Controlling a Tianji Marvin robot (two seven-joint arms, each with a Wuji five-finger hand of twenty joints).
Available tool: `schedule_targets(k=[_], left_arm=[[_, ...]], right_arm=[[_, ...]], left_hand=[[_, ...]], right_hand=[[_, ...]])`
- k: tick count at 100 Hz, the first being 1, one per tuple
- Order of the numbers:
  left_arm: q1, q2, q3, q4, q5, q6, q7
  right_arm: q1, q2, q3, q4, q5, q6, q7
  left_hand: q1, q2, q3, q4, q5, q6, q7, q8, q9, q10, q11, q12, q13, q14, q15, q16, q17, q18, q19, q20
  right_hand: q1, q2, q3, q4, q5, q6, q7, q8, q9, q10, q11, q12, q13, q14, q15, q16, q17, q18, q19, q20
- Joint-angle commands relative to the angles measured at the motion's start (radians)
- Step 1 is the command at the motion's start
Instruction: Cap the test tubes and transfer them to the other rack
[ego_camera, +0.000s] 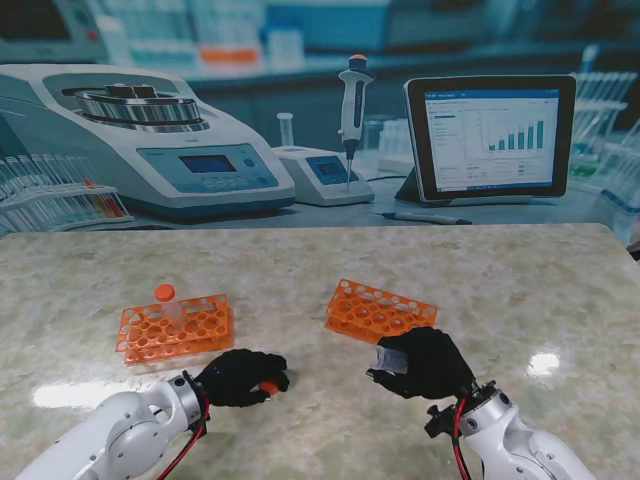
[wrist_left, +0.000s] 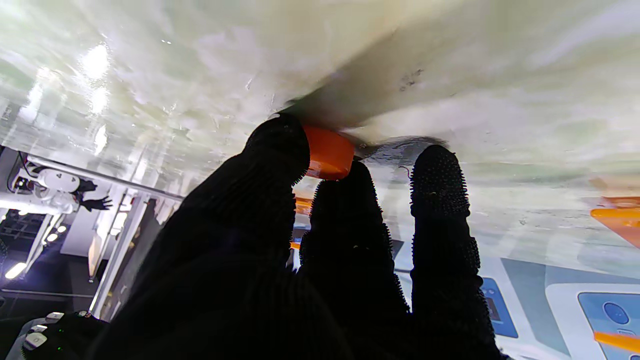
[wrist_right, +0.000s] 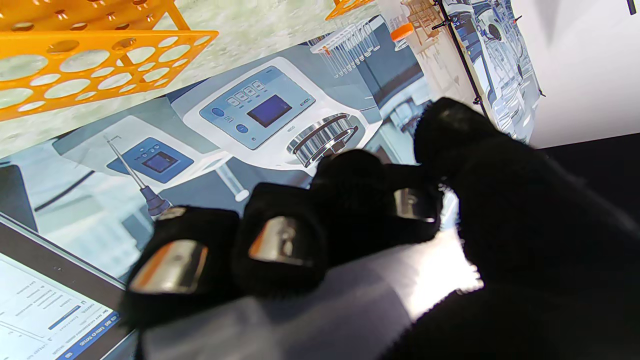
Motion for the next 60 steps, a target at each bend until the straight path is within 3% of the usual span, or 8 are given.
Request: schedule_targets(k=[1, 6, 17, 20, 22, 40, 47, 60], left_arm=[[0.018, 0.010, 0.013, 0.051, 0.012, 0.012, -0.022], [0.015, 0.010, 0.016, 0.056, 0.012, 0.013, -0.017], [0.007, 0.010, 0.025, 0.066, 0.012, 0.015, -0.012], [0.005, 0.011, 0.027, 0.067, 0.014, 0.015, -0.013], [0.003, 0.011, 0.029, 0.068, 0.014, 0.016, -0.013], [-0.004, 0.012, 0.038, 0.073, 0.020, 0.016, -0.012], [-0.003, 0.013, 0.037, 0.071, 0.022, 0.016, -0.014], [-0.002, 0.014, 0.037, 0.070, 0.027, 0.016, -0.018]], right_arm=[[-0.004, -0.001, -0.005, 0.003, 0.003, 0.004, 0.004], [-0.004, -0.001, -0.005, 0.003, 0.003, 0.004, 0.004], [-0.005, -0.001, -0.004, 0.004, 0.001, 0.003, 0.002], [-0.005, -0.001, -0.003, 0.004, 0.001, 0.003, 0.002], [-0.006, -0.001, -0.003, 0.004, 0.001, 0.002, 0.001], [-0.007, -0.001, 0.000, 0.006, 0.000, -0.001, -0.001], [-0.006, -0.001, 0.000, 0.007, 0.000, -0.002, -0.001], [-0.004, -0.001, 0.000, 0.010, 0.001, -0.005, -0.001]], left_hand=[[0.044, -0.022, 0.053, 0.025, 0.024, 0.019, 0.013, 0.012, 0.014, 0.016, 0.007, 0.003, 0.065, 0.134, -0.036, -0.030, 0.050, 0.009, -0.114, -0.086], [0.090, -0.030, 0.025, 0.015, 0.029, 0.032, 0.031, 0.017, 0.023, 0.014, 0.021, 0.011, 0.092, 0.137, -0.047, 0.050, 0.077, -0.012, -0.125, -0.108], [0.167, -0.039, -0.032, 0.026, 0.031, 0.047, 0.060, 0.031, 0.039, 0.009, 0.050, 0.031, 0.140, 0.141, -0.060, 0.116, 0.117, -0.041, -0.124, -0.125], [0.186, -0.048, -0.036, 0.027, 0.035, 0.051, 0.070, 0.035, 0.043, 0.008, 0.059, 0.038, 0.154, 0.141, -0.065, 0.130, 0.127, -0.041, -0.126, -0.141], [0.205, -0.048, -0.057, 0.034, 0.037, 0.050, 0.085, 0.041, 0.050, 0.007, 0.068, 0.049, 0.175, 0.141, -0.084, 0.156, 0.135, -0.043, -0.101, -0.186], [0.224, -0.050, -0.048, 0.033, 0.048, 0.033, 0.162, 0.089, 0.094, 0.003, 0.104, 0.072, 0.233, 0.137, -0.062, 0.170, 0.189, -0.051, -0.069, -0.234], [0.224, -0.059, -0.017, 0.018, 0.060, 0.023, 0.199, 0.095, 0.119, 0.001, 0.102, 0.169, 0.248, 0.135, -0.035, 0.148, 0.205, -0.052, -0.044, -0.291], [0.224, -0.070, 0.003, 0.017, 0.071, 0.026, 0.202, 0.090, 0.127, 0.000, 0.098, 0.180, 0.255, 0.139, -0.035, 0.140, 0.211, -0.045, -0.059, -0.318]], right_hand=[[0.048, 0.038, 0.021, 0.025, 0.076, -0.016, 0.083, 0.048, 0.056, 0.030, 0.010, 0.022, 0.022, -0.156, 0.214, 0.086, 0.071, -0.095, 0.330, 0.054], [0.048, 0.038, 0.020, 0.025, 0.075, -0.017, 0.082, 0.048, 0.056, 0.030, 0.010, 0.022, 0.022, -0.156, 0.214, 0.086, 0.071, -0.095, 0.330, 0.054], [0.049, 0.037, 0.020, 0.024, 0.075, -0.017, 0.082, 0.048, 0.056, 0.031, 0.009, 0.022, 0.022, -0.156, 0.214, 0.086, 0.071, -0.095, 0.330, 0.054], [0.048, 0.038, 0.019, 0.024, 0.075, -0.017, 0.082, 0.048, 0.055, 0.030, 0.009, 0.022, 0.022, -0.156, 0.214, 0.086, 0.071, -0.095, 0.330, 0.054], [0.049, 0.037, 0.019, 0.024, 0.075, -0.017, 0.082, 0.049, 0.055, 0.032, 0.008, 0.022, 0.022, -0.156, 0.214, 0.086, 0.071, -0.095, 0.330, 0.054], [0.050, 0.038, 0.019, 0.023, 0.075, -0.017, 0.081, 0.049, 0.056, 0.032, 0.009, 0.023, 0.022, -0.156, 0.214, 0.086, 0.071, -0.095, 0.329, 0.054], [0.049, 0.039, 0.018, 0.023, 0.073, -0.019, 0.081, 0.049, 0.056, 0.032, 0.009, 0.023, 0.022, -0.156, 0.214, 0.086, 0.071, -0.095, 0.329, 0.054], [0.049, 0.038, 0.018, 0.023, 0.073, -0.020, 0.080, 0.050, 0.056, 0.030, 0.009, 0.024, 0.022, -0.156, 0.214, 0.086, 0.071, -0.095, 0.329, 0.053]])
